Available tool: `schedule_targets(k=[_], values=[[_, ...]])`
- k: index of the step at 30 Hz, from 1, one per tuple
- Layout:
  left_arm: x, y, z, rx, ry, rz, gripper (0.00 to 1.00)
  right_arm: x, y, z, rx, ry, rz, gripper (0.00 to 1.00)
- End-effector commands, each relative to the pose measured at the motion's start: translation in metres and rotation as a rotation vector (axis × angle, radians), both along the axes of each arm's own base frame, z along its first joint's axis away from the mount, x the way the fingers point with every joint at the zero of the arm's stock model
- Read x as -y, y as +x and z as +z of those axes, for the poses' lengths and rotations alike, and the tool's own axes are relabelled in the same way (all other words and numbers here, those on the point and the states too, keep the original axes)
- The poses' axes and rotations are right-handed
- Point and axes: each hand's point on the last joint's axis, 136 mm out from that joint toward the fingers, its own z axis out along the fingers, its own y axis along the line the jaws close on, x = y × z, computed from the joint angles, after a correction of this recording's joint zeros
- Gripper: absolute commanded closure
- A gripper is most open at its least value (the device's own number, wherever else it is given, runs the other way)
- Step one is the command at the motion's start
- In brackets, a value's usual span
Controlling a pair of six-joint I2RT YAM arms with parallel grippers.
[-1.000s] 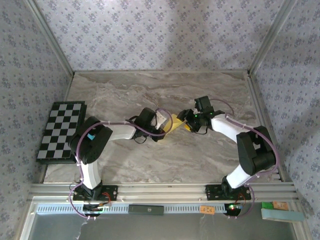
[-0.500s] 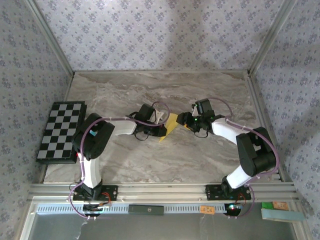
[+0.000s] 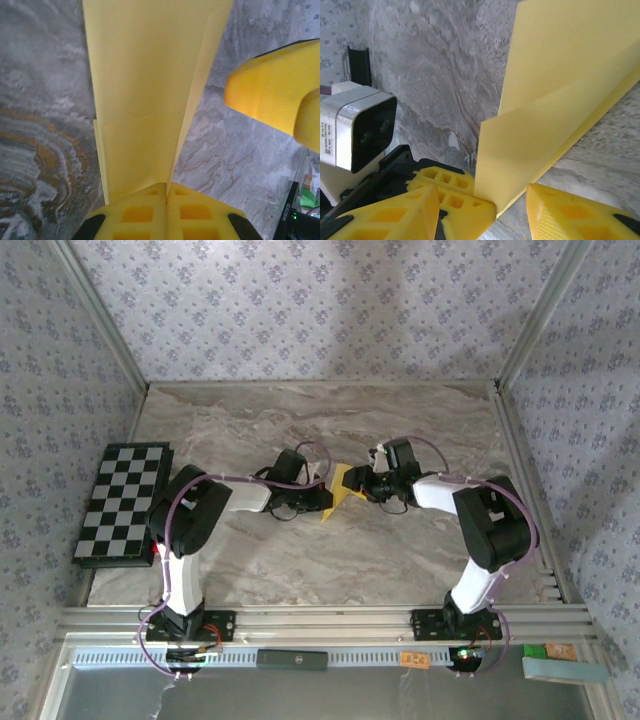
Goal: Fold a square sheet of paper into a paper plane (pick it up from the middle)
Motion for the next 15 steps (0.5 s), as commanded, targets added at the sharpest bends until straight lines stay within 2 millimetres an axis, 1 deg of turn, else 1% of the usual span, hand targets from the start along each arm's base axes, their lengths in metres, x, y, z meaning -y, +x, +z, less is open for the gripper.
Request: schedule_targets(k=[1,6,15], values=[[0.001,0.001,0.0,-0.024,-0.039,0.017,1.0,-0.017,0.006,0.011,0.038,0.063,0.057,0.51],[-0.001,0.001,-0.002,-0.041,-0.061,0.035,1.0,-0.027,0.006,0.011,0.05,0.087,0.098,0.53],[-0.003,0.001,-0.006,-0.05,-0.077,0.049,1.0,-0.036,0.01,-0.001,0.035,0.087,0.128,0.55]])
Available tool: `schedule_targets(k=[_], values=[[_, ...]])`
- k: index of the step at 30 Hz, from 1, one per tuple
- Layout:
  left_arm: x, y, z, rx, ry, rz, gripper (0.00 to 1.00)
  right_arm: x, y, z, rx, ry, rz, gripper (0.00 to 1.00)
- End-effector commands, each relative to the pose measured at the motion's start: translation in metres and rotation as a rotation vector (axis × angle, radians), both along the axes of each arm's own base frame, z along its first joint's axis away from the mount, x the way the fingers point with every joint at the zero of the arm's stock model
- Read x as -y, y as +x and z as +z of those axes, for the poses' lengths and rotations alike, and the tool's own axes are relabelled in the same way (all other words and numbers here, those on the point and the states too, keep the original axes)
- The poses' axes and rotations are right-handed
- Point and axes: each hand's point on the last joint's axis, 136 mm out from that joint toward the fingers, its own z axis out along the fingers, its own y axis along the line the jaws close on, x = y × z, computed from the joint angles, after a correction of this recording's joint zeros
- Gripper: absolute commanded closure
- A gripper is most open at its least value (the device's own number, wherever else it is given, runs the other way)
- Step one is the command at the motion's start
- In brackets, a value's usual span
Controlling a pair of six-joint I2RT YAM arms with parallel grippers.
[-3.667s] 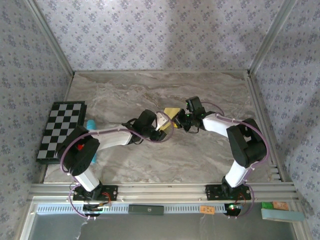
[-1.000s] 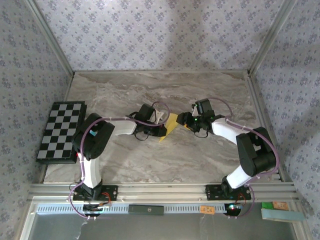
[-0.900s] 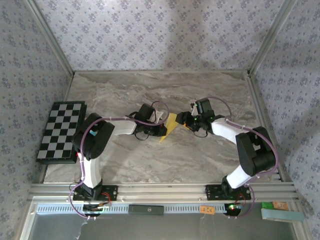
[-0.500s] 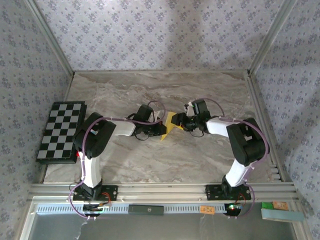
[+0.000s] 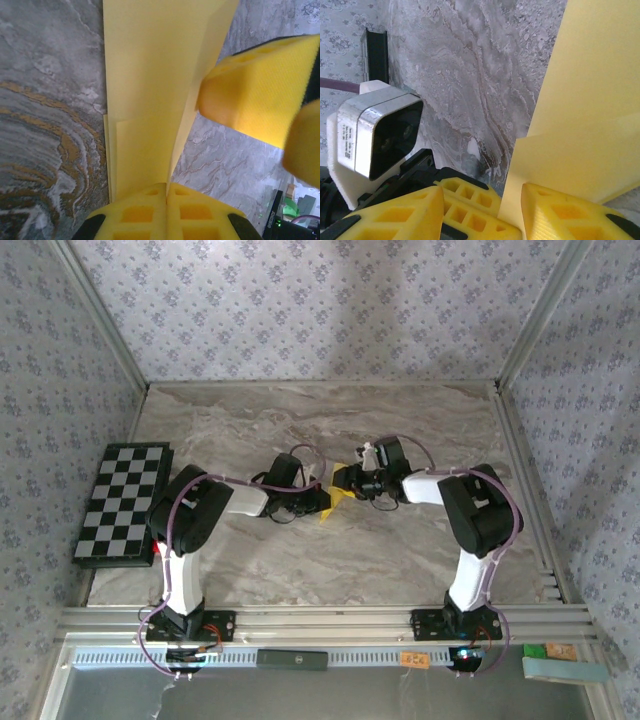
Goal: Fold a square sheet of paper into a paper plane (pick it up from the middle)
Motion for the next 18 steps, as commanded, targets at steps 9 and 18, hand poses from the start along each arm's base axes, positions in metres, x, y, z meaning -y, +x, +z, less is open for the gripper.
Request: schedule_targets(k=[9,18], values=[[-0.003,-0.002,-0.011,-0.023,-0.011,0.003,0.93,-0.017,0.004,0.001,0.021,0.039,0.075,0.56],[-0.007,-0.003,-0.019,-0.04,0.009,0.018,0.9,-0.021,0.007,-0.003,0.004,0.05,0.088,0.58]])
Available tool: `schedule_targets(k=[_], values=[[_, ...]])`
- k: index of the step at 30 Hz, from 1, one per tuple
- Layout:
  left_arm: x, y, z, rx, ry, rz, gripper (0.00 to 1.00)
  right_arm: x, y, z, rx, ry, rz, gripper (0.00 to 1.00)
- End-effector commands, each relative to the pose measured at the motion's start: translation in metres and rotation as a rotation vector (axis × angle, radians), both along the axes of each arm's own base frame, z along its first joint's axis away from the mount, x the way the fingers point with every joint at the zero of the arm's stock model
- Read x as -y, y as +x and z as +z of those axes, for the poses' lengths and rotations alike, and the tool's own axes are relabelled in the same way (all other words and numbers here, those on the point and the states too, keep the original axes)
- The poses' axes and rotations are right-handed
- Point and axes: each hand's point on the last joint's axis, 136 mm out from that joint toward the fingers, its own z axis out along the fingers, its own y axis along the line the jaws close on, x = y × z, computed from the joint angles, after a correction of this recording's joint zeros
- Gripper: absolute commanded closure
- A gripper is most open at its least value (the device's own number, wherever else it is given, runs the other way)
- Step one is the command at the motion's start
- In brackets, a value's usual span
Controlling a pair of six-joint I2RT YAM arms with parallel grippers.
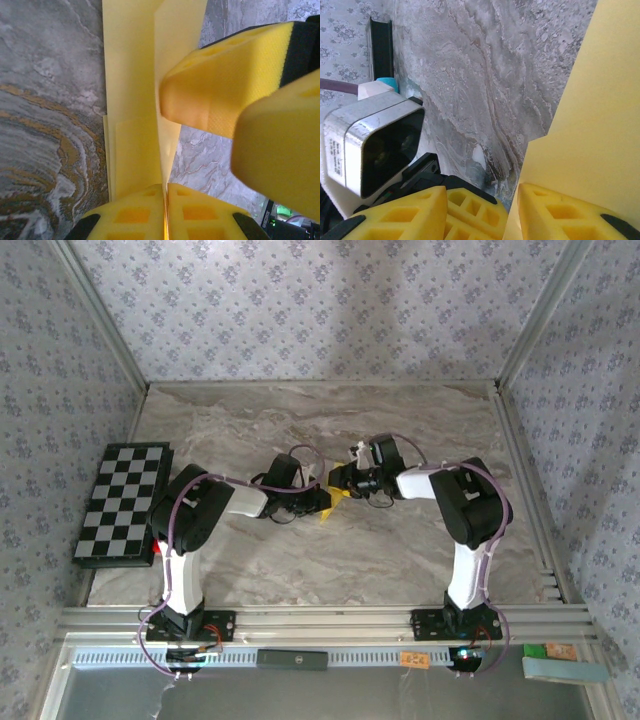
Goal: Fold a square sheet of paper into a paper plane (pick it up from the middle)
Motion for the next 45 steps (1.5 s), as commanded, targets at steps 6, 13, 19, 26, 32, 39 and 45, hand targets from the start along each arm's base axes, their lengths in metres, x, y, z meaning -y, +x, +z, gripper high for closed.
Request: schedule_targets(k=[6,13,19,26,32,39,45], values=[[-0.01,-0.003,-0.023,-0.055,0.041,0.028,0.95,-0.005,0.003,0.012,0.037,0.028,0.034,0.6],[-0.009,-0.002,-0.019,-0.104,-0.006,0.052,0.98,0.016,0.005,0.028,0.101,-0.001,-0.011,0.59],[-0.007,-0.001,-0.018,-0.146,-0.032,0.07,0.99,0.021,0.0,0.016,0.083,-0.024,-0.013,0.6],[-0.007,0.0,-0.017,-0.181,-0.052,0.084,1.0,0.013,-0.002,0.003,0.058,-0.042,0.012,0.62],[-0.007,0.0,-0.018,-0.191,-0.049,0.088,1.0,0.007,-0.001,-0.004,0.042,-0.054,0.028,0.63],[-0.008,-0.001,-0.019,-0.193,-0.048,0.088,0.99,0.006,0.001,-0.012,0.026,-0.073,0.024,0.64],[-0.008,-0.002,-0.021,-0.199,-0.041,0.089,0.98,0.006,0.002,-0.019,0.005,-0.097,0.015,0.64]])
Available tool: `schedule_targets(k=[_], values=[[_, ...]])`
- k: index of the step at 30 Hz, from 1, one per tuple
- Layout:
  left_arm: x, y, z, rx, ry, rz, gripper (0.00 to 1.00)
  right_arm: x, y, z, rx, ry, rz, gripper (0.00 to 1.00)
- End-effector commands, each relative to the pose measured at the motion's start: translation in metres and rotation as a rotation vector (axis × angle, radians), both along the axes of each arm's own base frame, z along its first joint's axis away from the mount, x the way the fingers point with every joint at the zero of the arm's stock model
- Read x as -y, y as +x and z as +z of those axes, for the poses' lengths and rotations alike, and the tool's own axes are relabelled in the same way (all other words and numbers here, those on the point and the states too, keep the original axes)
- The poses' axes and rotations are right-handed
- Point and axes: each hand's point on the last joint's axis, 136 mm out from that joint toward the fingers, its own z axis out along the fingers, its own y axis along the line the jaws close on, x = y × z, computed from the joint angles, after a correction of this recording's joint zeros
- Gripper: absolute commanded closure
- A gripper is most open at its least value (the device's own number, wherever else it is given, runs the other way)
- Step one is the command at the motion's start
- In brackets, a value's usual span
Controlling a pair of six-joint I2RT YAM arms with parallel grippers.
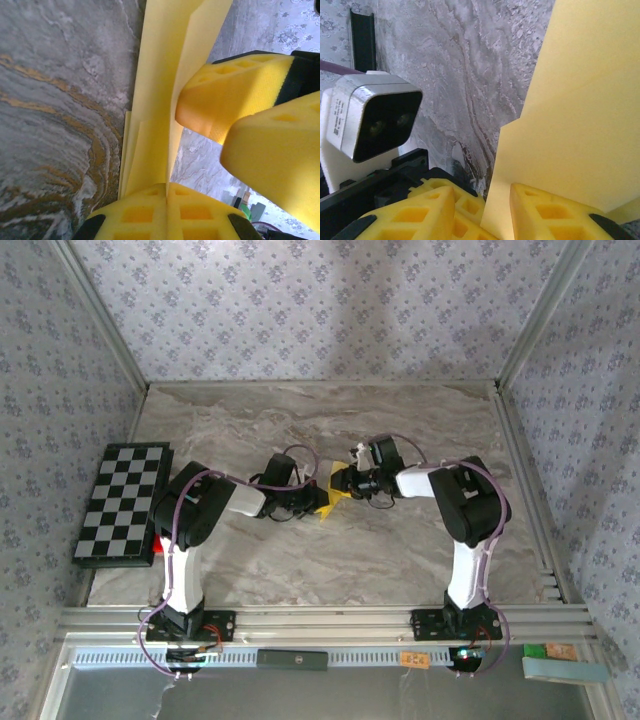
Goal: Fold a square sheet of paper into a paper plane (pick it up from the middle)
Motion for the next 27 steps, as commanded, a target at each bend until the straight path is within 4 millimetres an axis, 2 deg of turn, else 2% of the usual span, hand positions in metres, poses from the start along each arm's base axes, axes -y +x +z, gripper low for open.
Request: schedule_targets(k=[1,15,27], values=[[-0.007,-0.005,-0.02,-0.043,0.039,0.012,0.98,0.0,0.002,-0.008,-0.011,-0.039,0.002,0.65],[-0.012,-0.009,-0.019,-0.054,0.057,0.014,0.93,0.007,0.0,-0.026,-0.071,-0.129,-0.034,0.66],[-0.024,-0.03,-0.013,-0.069,0.114,-0.009,0.9,0.011,0.0,-0.034,-0.116,-0.194,-0.053,0.67]])
